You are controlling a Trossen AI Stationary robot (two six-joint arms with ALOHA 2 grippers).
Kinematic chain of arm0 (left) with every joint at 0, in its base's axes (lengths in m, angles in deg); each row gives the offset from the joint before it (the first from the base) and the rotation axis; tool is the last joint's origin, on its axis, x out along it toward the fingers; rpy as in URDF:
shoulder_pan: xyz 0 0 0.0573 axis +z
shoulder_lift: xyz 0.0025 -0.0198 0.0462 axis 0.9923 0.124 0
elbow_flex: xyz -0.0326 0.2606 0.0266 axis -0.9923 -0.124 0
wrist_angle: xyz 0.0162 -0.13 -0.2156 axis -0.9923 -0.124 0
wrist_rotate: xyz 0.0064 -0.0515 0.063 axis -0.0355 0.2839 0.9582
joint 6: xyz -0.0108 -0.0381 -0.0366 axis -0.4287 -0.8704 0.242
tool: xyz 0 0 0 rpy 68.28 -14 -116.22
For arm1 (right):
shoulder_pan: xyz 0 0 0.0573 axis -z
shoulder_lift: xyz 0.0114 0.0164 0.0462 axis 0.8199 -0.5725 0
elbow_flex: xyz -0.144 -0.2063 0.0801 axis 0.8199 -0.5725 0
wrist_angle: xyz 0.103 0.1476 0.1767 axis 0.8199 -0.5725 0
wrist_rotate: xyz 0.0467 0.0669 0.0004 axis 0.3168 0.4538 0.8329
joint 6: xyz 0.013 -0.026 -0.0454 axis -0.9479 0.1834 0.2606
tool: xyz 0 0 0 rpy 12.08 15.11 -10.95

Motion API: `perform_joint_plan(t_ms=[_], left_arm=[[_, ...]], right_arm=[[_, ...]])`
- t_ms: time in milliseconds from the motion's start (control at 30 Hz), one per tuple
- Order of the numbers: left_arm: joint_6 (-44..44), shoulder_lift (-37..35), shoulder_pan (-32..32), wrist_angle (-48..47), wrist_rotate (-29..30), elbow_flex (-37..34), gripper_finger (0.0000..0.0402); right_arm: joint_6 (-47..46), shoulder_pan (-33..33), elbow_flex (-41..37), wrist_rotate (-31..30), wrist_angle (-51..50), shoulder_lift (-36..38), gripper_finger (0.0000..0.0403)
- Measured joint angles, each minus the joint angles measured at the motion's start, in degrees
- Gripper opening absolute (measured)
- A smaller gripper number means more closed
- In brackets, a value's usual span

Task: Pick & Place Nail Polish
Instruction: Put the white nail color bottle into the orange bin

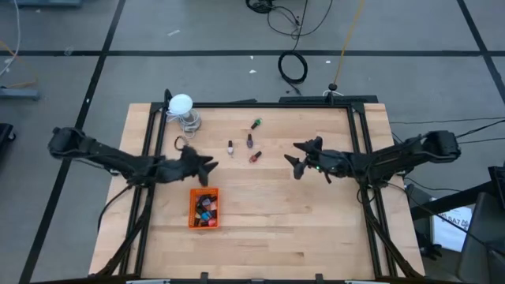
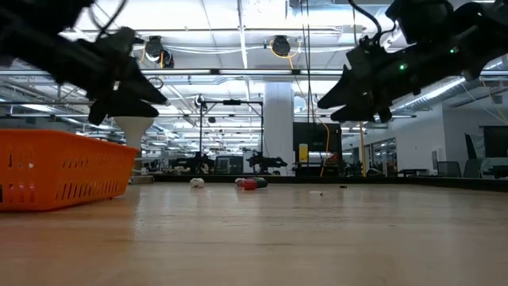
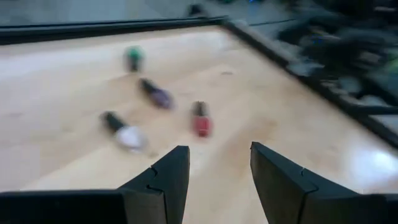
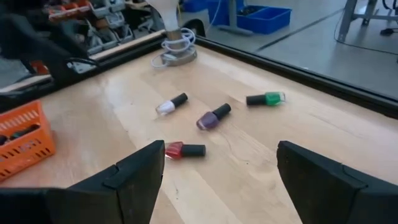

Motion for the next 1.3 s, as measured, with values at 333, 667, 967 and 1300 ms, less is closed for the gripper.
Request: perform_joint_plan(t_ms=[333, 667, 967, 1300], left_arm=[[-2.87, 18.82, 14.47, -18.25, -11.55, 20.02, 0.0168], [-2.96, 38.75, 21.62, -26.38, -14.36, 33.02, 0.0168], [-5.44, 44.45, 24.75, -30.78, -15.12, 34.7, 0.0168], [-0.94, 44.51, 26.54, -31.45, -14.58, 34.68, 0.0168]], right_arm=[[1.68, 0.38, 0.0, -0.1, -0.06, -0.52, 0.0292], [1.08, -0.18, 0.0, -0.03, -0.06, -0.52, 0.0292], [0.61, -0.17, -0.02, 0.01, -0.12, -0.52, 0.0292], [0.61, -0.17, -0.05, 0.01, -0.22, -0.52, 0.0292]])
